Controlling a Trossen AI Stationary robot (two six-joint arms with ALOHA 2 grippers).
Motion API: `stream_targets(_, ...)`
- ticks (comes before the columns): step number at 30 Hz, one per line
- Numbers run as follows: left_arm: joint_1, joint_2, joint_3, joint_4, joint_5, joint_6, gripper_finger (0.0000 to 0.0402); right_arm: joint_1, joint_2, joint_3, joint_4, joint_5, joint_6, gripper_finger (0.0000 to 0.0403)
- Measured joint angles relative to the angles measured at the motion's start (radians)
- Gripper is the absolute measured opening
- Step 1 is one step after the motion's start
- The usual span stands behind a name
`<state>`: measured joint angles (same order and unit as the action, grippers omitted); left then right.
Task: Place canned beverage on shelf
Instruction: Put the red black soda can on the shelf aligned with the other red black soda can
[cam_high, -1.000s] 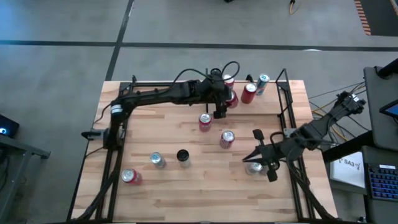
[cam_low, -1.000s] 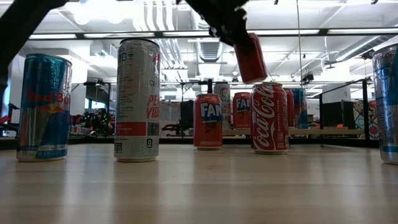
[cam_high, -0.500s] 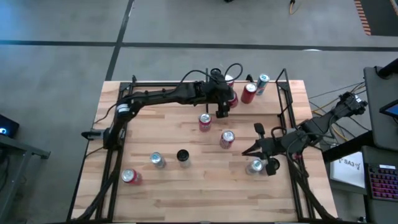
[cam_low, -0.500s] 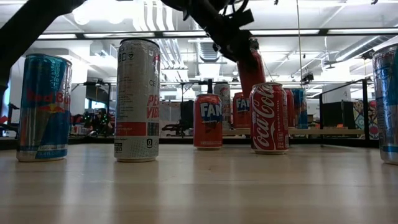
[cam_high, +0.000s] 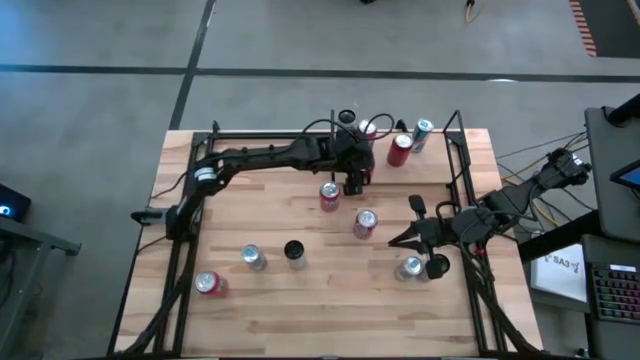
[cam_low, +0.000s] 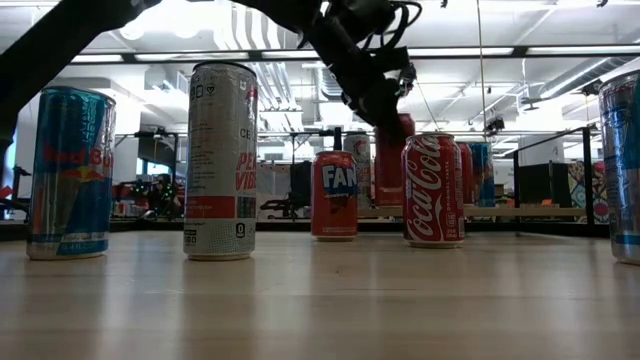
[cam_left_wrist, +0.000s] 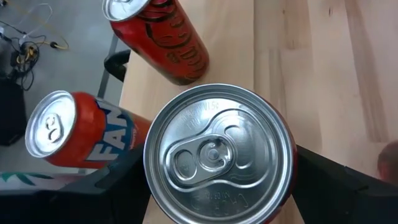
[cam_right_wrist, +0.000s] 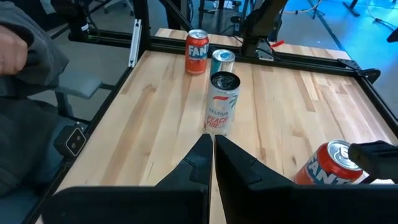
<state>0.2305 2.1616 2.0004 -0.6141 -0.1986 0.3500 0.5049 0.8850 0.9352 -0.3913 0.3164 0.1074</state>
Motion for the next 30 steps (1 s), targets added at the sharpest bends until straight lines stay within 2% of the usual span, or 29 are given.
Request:
stream_targets(7, 0.019, 0.000, -0.006, -0.014, 0.009, -0.012, 0.0299, 0.000, 0.000, 0.000, 0.000, 0.000, -0.001, 0.0009)
stream_targets(11, 0.034, 0.000, -0.012, -0.011, 0.091, -0.037, 0.0299, 0.000, 0.000, 0.000, 0.000, 0.000, -0.003, 0.0009)
stream_targets(30, 0.037, -0.002, -0.034, 0.015, 0.096, -0.055, 0.0301, 0.000, 0.000, 0.000, 0.000, 0.000, -0.003, 0.0009)
